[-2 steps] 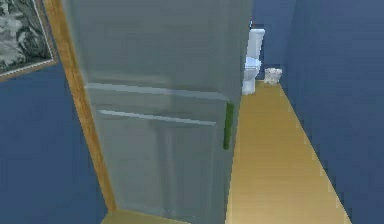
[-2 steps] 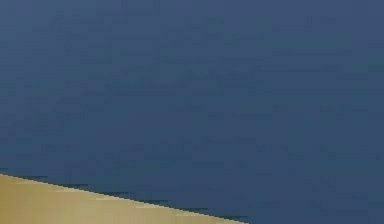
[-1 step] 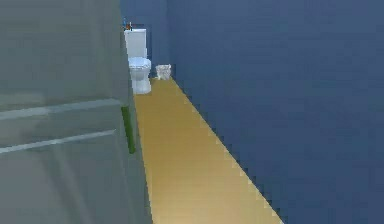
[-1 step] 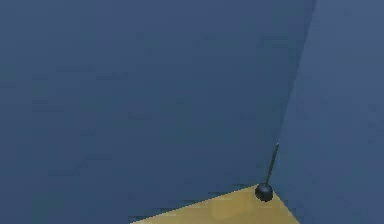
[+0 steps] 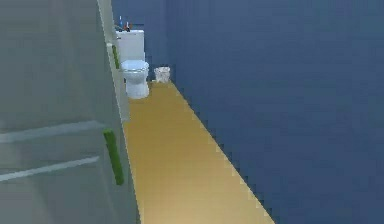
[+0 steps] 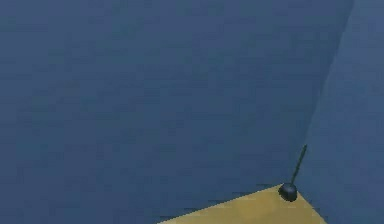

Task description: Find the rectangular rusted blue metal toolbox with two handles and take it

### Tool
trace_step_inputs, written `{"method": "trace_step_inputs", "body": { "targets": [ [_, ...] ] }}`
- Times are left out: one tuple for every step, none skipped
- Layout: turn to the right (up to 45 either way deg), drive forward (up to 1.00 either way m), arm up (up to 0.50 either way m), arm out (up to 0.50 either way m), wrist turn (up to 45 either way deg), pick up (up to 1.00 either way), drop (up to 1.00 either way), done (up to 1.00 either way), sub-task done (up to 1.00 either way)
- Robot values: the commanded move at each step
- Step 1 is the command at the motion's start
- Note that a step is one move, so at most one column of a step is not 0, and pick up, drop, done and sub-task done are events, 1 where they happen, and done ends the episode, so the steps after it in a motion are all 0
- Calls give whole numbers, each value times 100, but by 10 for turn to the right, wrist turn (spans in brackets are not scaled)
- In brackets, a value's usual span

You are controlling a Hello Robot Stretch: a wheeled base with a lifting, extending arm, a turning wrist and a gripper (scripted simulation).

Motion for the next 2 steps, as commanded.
{"method": "trace_step_inputs", "body": {
  "targets": [
    [90, 0, 0, 0, 0, 0, 0, 0, 0],
    [0, 65, 0, 0, 0, 0, 0, 0, 0]
  ]
}}
